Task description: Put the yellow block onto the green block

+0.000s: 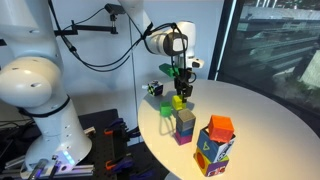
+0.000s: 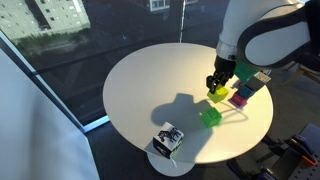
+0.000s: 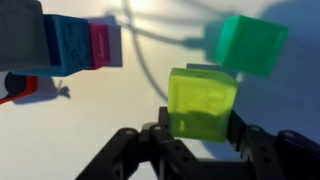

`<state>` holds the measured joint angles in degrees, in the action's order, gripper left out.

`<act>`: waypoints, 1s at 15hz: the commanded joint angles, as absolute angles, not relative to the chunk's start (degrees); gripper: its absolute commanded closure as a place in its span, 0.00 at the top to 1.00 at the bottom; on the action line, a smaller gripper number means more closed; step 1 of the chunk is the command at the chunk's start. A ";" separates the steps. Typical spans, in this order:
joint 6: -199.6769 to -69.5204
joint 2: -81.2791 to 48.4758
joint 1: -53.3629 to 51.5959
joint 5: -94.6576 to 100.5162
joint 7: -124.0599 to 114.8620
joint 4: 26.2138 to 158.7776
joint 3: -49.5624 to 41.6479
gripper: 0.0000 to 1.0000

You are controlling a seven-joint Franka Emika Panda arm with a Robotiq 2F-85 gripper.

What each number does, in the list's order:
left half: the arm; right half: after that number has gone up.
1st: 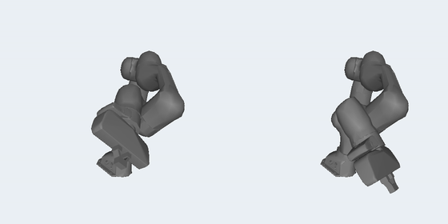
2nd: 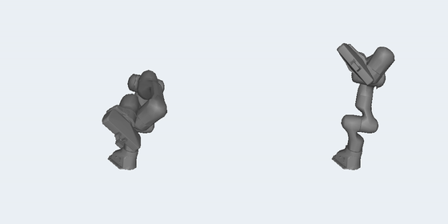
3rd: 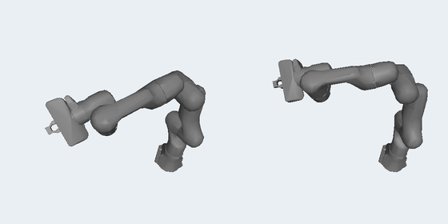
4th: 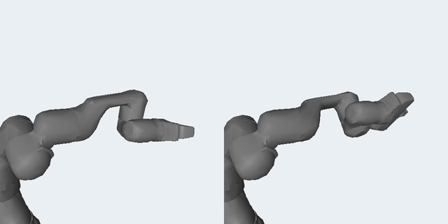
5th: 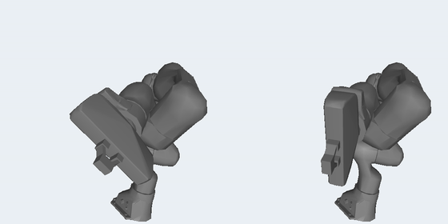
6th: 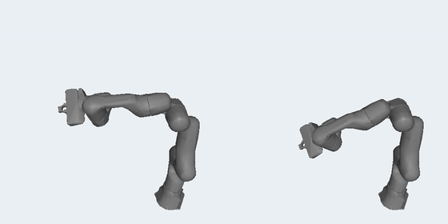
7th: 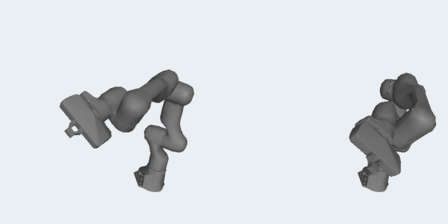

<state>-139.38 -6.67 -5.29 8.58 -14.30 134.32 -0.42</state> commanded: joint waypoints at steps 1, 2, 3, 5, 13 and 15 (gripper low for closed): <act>-136.61 -4.22 -5.15 8.80 -13.91 134.52 0.81 0.31; -136.37 -3.95 -5.22 8.88 -13.89 134.67 1.12 0.31; -136.06 -3.73 -5.26 8.90 -13.83 134.77 1.42 0.31; -135.41 -3.24 -5.30 8.94 -13.67 135.08 1.97 0.31; -132.77 -1.98 -5.38 9.06 -13.54 136.30 3.23 0.31; -132.60 -2.39 -5.55 9.19 -14.00 136.16 3.57 0.31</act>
<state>-134.05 -3.91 -5.31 8.58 -14.00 135.39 3.11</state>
